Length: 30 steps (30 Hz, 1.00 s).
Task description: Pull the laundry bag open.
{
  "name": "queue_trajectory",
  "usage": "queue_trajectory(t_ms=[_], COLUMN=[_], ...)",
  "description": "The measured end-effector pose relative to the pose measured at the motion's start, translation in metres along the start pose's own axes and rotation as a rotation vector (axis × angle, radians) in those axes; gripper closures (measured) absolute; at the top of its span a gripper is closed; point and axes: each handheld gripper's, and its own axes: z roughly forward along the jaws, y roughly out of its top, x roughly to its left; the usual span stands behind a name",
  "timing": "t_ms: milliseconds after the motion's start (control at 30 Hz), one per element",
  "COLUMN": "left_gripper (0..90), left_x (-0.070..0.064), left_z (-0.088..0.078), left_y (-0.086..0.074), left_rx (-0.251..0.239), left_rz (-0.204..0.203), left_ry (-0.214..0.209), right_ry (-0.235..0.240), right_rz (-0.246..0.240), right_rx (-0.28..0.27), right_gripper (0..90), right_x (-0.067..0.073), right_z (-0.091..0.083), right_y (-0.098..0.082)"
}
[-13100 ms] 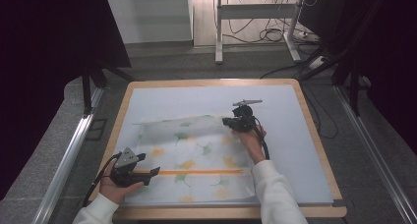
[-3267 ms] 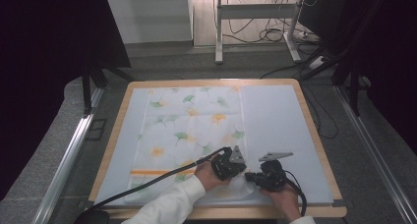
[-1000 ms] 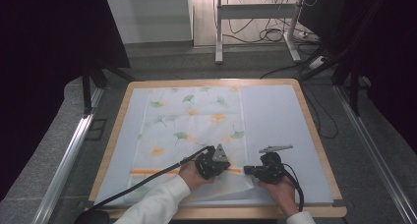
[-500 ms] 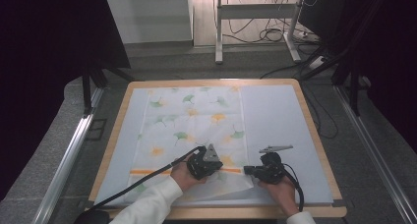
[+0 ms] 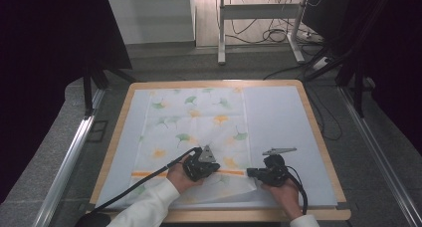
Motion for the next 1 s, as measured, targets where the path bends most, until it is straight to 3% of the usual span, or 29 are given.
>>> queue_trajectory(t_ms=[300,500,1000], left_gripper=[90.0,90.0,90.0], left_x=[0.002,0.002,0.009], left_z=[-0.006,-0.010,-0.019], left_y=[-0.007,-0.010,-0.020], left_rx=[-0.004,0.004,0.009], left_rz=[-0.020,-0.012,-0.053], left_ry=[0.011,0.029,0.034], right_ry=[0.004,0.003,0.002], right_rz=[-0.002,-0.005,-0.009], right_rx=[-0.005,-0.005,-0.006], right_gripper=[89.5,89.5,89.5], right_x=[-0.001,0.000,0.000], right_z=[0.000,0.000,0.000], right_y=[0.000,-0.001,-0.001])
